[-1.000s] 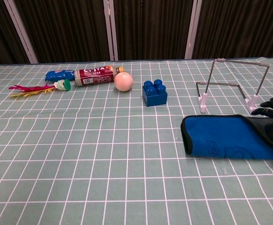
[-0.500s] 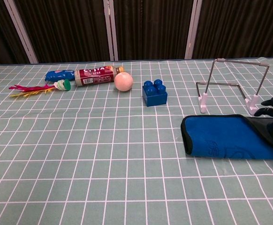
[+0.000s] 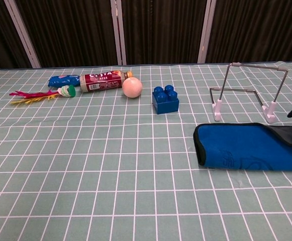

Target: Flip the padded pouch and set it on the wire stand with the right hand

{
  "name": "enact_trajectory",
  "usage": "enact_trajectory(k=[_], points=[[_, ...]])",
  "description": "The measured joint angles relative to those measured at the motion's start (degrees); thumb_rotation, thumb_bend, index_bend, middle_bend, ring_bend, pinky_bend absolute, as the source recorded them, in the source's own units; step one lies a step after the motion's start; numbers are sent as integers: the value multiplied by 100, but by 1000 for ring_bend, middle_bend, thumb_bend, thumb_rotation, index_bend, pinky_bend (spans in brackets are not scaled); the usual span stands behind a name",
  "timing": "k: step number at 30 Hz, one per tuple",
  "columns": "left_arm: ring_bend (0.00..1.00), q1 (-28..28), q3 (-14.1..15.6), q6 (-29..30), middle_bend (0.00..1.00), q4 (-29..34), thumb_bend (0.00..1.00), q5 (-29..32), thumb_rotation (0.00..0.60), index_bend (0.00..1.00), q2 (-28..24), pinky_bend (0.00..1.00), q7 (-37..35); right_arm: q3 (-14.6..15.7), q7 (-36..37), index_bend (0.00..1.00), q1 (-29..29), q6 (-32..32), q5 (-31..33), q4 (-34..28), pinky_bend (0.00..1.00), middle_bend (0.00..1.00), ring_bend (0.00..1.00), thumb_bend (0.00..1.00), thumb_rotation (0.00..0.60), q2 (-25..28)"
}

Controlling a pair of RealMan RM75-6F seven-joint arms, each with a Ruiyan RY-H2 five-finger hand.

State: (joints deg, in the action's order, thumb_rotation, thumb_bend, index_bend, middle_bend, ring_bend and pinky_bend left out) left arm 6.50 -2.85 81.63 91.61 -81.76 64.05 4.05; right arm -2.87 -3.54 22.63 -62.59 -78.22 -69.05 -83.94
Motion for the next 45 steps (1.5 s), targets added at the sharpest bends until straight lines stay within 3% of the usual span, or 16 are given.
enact_trajectory(k=[10,21,24,25,27,28,29,31,35,39,45], points=[[0,-3,3,4,0,17,0,-8,600,0,-13,0,-8,-390,497,589,-27,573,881,-281,78,141,0,397,600,167],[0,11,-2,-38,0,-1,0,30,600,0,0,0,15,-888,830,589,82,1268,2036,-169,85,141,0,394,600,150],[0,12,-1,-41,0,4,0,31,600,0,4,0,28,-907,842,588,93,1308,2094,-83,92,141,0,355,600,109],[0,12,0,-39,0,6,0,30,600,0,4,0,32,-909,842,578,95,1314,2102,-51,92,141,0,288,600,93],[0,11,2,-38,0,7,0,29,600,0,6,0,43,-907,841,425,102,1329,2115,51,80,107,0,109,600,43],[0,9,4,-39,0,5,0,31,600,0,8,0,46,-906,842,258,105,1332,2118,103,55,64,0,32,600,16],[0,9,4,-39,0,5,0,32,600,0,10,0,49,-903,843,106,108,1330,2114,179,28,23,0,0,600,-21],[0,10,2,-41,0,5,0,38,600,0,13,0,56,-892,851,2,112,1321,2077,300,0,0,0,0,600,-78],[0,14,-2,-50,0,-2,0,48,600,0,18,0,58,-905,1008,0,91,1137,1883,437,0,0,0,0,600,-174],[0,18,-8,-56,0,-6,0,57,600,0,18,0,46,-936,1231,0,28,529,1495,550,0,0,0,0,600,-285],[0,14,-5,-46,0,-2,0,37,600,0,4,0,7,-740,1754,0,-99,-571,263,531,0,0,0,0,600,-285]])
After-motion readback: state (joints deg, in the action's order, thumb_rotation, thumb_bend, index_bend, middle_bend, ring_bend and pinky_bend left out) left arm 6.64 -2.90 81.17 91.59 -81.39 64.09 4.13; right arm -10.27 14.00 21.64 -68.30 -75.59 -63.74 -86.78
